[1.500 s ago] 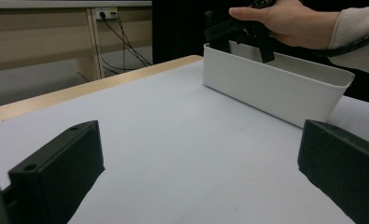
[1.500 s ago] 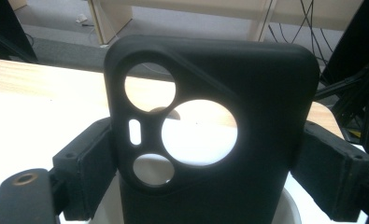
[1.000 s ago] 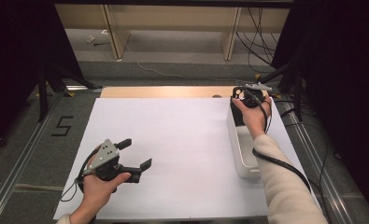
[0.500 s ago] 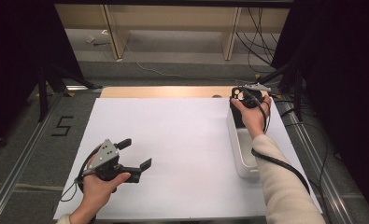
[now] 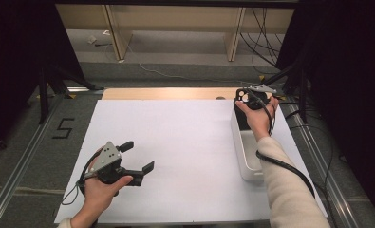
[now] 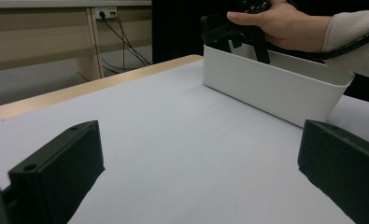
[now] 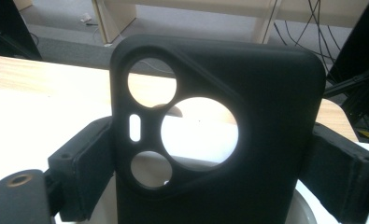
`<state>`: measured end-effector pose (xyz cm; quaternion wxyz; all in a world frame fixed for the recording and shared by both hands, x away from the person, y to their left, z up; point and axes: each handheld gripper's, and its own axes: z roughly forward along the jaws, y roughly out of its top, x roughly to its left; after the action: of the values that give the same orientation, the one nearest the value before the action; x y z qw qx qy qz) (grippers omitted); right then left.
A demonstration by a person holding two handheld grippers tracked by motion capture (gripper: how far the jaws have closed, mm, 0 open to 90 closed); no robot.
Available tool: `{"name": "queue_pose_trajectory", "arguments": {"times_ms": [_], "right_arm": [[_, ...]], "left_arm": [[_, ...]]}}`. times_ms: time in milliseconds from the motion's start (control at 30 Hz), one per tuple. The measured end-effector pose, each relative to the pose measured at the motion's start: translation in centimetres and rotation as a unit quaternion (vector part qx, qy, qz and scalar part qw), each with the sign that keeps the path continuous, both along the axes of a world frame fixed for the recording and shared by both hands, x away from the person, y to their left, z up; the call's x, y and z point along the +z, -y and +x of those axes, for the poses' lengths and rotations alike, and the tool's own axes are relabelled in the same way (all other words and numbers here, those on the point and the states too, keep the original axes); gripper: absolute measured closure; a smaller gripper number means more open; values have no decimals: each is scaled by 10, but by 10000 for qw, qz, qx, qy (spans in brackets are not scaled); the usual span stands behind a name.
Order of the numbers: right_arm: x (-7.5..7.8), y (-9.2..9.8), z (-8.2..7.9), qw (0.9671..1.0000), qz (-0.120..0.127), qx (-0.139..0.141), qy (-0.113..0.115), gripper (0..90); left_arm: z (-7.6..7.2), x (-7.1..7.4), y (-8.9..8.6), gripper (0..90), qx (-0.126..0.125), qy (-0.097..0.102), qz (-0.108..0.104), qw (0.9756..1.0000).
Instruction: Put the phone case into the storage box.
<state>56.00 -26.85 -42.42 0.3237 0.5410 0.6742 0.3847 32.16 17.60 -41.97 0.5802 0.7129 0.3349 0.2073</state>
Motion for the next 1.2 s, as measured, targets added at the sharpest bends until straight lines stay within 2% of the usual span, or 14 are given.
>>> {"name": "queue_pose_trajectory", "arguments": {"times_ms": [467, 800, 967, 1200], "right_arm": [[3, 3, -1, 9999, 120, 6, 44, 46], [9, 3, -5, 9999, 117, -36, 95, 43], [12, 4, -11, 9999, 62, -54, 110, 44], [18, 4, -20, 9998, 107, -43, 158, 64]], "left_arm": [[0, 0, 0, 0, -9, -7, 4, 10000], [0, 0, 0, 0, 0, -4, -7, 10000], [0, 0, 1, 0, 1, -7, 5, 10000], [1, -1, 0, 0, 20, -7, 19, 10000]]}}
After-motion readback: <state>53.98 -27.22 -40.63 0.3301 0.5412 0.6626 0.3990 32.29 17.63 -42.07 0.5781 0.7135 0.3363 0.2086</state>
